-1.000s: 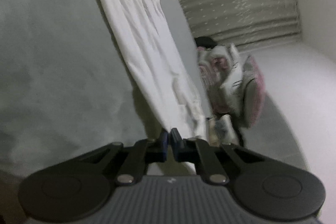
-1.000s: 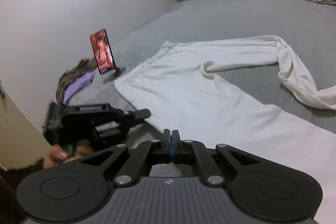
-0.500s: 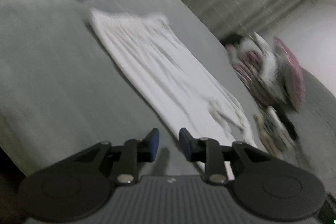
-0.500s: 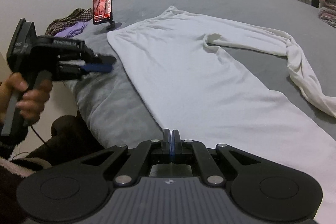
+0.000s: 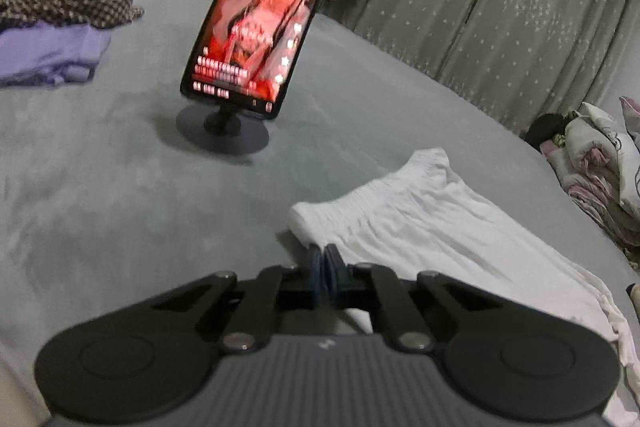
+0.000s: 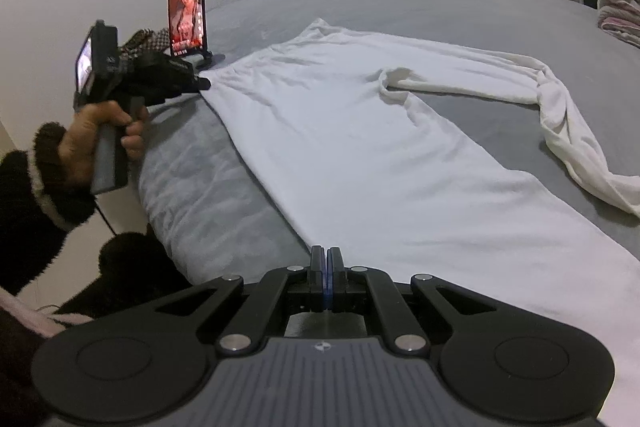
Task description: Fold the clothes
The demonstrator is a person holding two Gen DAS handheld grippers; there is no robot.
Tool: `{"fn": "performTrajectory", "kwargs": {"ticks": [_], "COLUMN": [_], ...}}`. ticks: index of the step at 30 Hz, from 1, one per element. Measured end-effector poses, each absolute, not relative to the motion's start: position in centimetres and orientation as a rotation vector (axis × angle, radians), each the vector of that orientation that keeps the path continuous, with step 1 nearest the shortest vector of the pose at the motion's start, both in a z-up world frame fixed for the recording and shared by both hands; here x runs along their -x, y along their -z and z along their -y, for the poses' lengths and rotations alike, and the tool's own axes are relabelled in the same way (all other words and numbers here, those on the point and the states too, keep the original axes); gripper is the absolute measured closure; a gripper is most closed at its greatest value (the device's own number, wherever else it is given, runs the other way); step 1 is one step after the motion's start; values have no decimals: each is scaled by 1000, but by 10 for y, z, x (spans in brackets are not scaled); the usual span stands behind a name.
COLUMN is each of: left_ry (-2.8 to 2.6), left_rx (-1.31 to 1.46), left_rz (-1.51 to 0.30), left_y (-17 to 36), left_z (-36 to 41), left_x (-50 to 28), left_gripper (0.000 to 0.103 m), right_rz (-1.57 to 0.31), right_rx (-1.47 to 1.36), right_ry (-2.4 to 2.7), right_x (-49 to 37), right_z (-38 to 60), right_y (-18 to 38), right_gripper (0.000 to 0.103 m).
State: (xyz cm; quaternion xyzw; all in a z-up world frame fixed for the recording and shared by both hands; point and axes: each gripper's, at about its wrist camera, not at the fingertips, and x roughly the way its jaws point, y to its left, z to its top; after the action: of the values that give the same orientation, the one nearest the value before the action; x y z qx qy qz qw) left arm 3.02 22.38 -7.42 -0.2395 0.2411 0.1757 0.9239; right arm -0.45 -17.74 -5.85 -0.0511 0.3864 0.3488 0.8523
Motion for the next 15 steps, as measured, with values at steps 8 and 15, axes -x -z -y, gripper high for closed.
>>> {"fn": "performTrajectory", "kwargs": {"ticks": [8, 15], "left_ry": [-395, -385], "left_rx": [362, 271], "left_rz": [-528, -549], "left_y": [73, 81], "left_z": [-222, -210], "left_x": [-19, -15], "left_gripper": [99, 88], "right_rz": [-828, -844], "right_rx": [78, 88], "right_ry": [-780, -759], "right_x": [2, 3], "right_z": [180, 176], "right_y": [57, 70], "right_gripper": [100, 99]}}
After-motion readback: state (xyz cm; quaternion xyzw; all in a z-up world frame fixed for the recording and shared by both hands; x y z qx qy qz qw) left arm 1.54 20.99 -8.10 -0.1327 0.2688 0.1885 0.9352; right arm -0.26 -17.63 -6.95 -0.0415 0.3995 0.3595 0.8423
